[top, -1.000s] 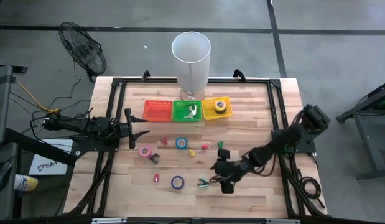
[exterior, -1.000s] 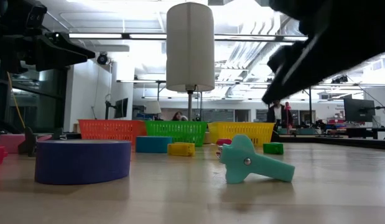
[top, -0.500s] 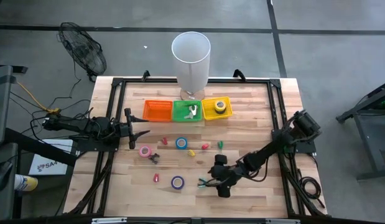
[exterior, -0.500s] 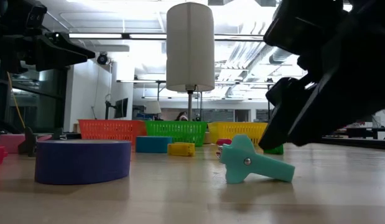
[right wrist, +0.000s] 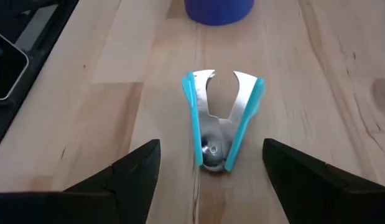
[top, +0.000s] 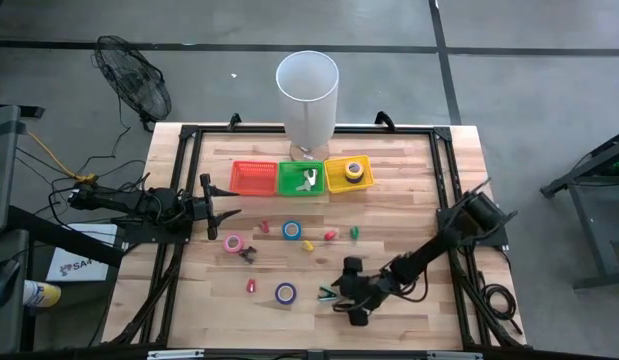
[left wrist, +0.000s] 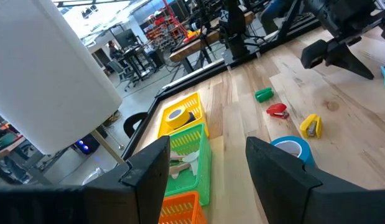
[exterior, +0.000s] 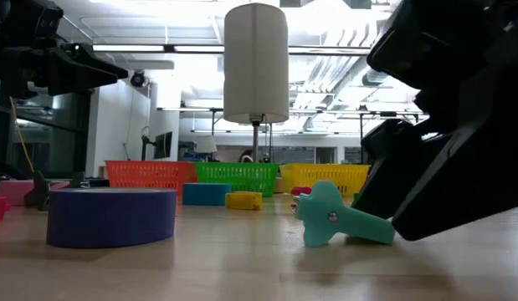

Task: Pick and place Stapler, Stapler remover, tape
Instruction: Put the light blue staple remover into the green bin

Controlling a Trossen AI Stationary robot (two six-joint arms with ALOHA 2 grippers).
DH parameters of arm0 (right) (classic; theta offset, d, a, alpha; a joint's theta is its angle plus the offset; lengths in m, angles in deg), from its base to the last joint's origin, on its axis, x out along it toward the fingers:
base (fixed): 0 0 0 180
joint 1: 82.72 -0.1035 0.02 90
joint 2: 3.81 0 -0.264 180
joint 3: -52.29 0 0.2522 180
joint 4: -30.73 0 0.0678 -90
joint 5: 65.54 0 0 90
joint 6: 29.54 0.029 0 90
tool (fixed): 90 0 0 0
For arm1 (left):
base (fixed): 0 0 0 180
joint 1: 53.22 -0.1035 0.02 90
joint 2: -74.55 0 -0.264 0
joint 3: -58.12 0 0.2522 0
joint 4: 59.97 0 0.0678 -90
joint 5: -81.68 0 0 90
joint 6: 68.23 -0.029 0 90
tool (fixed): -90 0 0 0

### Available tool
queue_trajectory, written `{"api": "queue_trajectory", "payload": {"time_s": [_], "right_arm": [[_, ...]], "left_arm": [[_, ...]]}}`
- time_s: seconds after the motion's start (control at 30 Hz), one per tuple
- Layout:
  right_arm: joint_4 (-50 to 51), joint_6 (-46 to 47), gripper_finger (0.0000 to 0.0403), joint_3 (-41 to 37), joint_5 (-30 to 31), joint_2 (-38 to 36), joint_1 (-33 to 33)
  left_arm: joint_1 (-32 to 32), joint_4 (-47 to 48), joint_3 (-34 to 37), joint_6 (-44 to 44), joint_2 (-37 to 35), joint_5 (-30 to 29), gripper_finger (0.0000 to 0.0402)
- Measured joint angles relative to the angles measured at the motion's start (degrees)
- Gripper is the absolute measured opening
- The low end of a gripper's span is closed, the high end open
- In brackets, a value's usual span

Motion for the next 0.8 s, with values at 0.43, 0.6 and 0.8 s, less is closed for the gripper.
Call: {"api": "queue_trajectory", "payload": {"time_s": [0.43,0.6,0.8], "right_arm": [[-10.99,-3.58,0.0275,0.09,11.95,6.71,-2.68],[-11.29,-3.78,0.0275,0.09,12.52,7.08,-2.56],[-12.83,-4.96,0.0271,0.0,13.86,7.29,-1.83]], "left_arm": [[0.0,0.01,0.0,0.0,0.0,0.0,0.0207],[0.0,0.02,0.0,0.0,-0.01,0.0,0.0207],[0.0,0.02,0.0,0.0,0.0,0.0,0.0207]]}}
